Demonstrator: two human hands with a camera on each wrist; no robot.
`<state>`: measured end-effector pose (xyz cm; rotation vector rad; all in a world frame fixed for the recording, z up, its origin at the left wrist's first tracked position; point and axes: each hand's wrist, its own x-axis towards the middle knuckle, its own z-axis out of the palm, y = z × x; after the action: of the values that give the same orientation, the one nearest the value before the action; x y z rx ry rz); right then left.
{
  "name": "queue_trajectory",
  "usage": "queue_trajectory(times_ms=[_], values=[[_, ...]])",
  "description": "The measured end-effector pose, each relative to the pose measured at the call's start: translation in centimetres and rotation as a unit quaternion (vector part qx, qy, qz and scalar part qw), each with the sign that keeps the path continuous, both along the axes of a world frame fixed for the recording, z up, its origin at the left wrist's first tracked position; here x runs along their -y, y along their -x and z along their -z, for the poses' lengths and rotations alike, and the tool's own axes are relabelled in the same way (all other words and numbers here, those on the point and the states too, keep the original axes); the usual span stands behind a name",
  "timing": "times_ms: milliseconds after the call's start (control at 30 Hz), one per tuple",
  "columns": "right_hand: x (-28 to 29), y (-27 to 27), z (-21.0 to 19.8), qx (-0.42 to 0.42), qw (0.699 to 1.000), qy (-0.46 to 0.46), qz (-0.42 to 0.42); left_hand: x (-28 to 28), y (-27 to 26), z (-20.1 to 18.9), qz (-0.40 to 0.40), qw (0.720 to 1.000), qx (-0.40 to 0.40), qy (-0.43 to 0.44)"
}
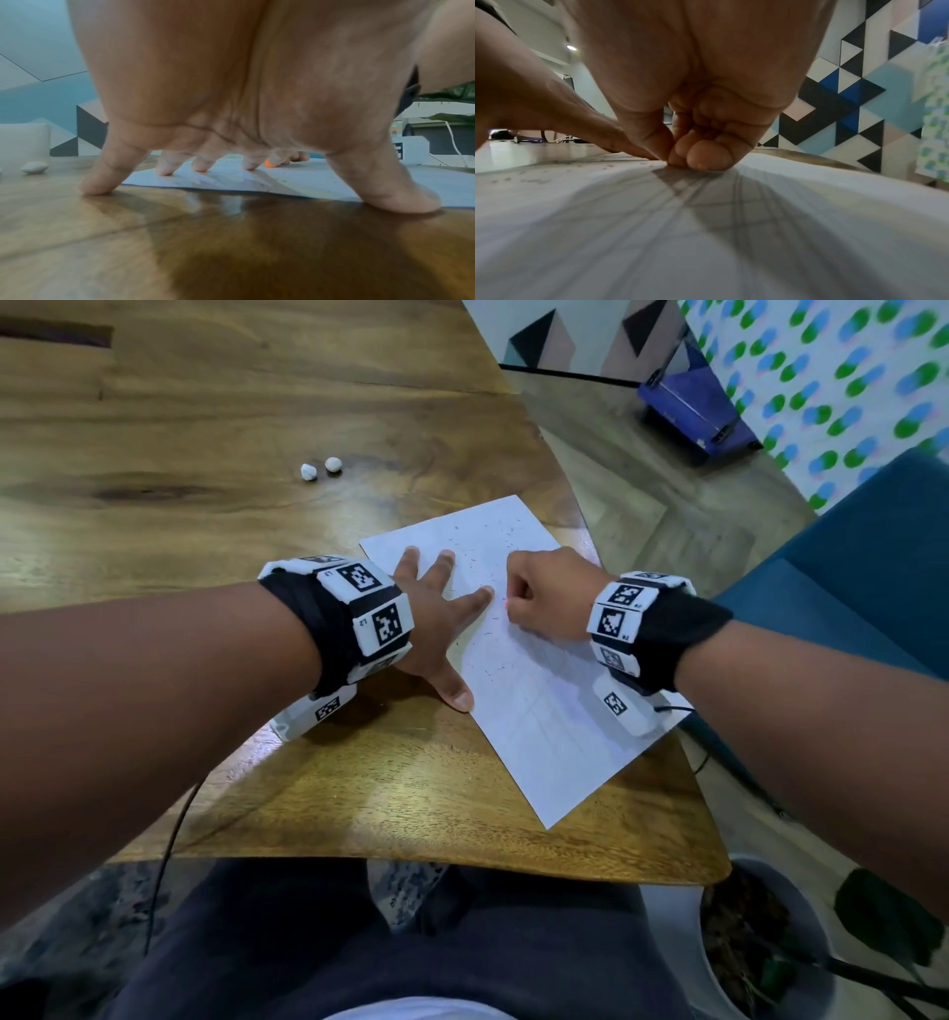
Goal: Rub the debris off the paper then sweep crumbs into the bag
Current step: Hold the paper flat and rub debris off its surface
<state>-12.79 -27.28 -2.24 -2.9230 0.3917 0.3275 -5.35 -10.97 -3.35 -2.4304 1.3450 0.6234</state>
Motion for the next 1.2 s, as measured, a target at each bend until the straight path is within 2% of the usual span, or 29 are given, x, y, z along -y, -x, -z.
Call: queue_trajectory(times_ms=[133,267,367,467,567,733,867,1067,1200], values=[[-1.3,2.9,0.2,-0.012,0.999,-0.027,-0.015,0.2,-0.3,0.2,-0.004,1.000,-0.017,0.009],[-3.1,7.3,0.1,-0.062,0.992,-0.073,-0.085,0.3,-0.3,-0.1,-0.002,1.000,-0.011,0.000],[-3.4,7.5,0.0,-0.068,0.989,-0.060,-0.118,0.4,-0.4,-0.2,0.012,1.000,0.011,-0.002],[-2.2,5.4,0.2,-0.038,0.997,-0.032,-0.060,0.5,-0.5,-0.3,0.050,0.998,0.043,0.008],[-1.2,4.0,0.2,-0.014,0.999,-0.030,-0.010,0.5,-0.3,-0.5,0.055,0.998,0.041,0.013],[-2.6,6.5,0.4,-0.036,0.994,-0.075,-0.065,0.7,0.2,-0.6,0.028,0.999,0.014,0.016],[-3.5,8.0,0.5,-0.056,0.987,-0.092,-0.118,0.7,0.5,-0.3,0.031,0.999,0.030,0.014],[-2.4,4.9,0.5,0.000,0.998,-0.038,-0.044,0.9,0.9,-0.1,0.042,0.998,0.045,0.015],[-3.6,6.8,0.5,-0.022,0.996,-0.055,-0.071,0.9,1.0,-0.1,0.034,0.998,0.042,0.012]])
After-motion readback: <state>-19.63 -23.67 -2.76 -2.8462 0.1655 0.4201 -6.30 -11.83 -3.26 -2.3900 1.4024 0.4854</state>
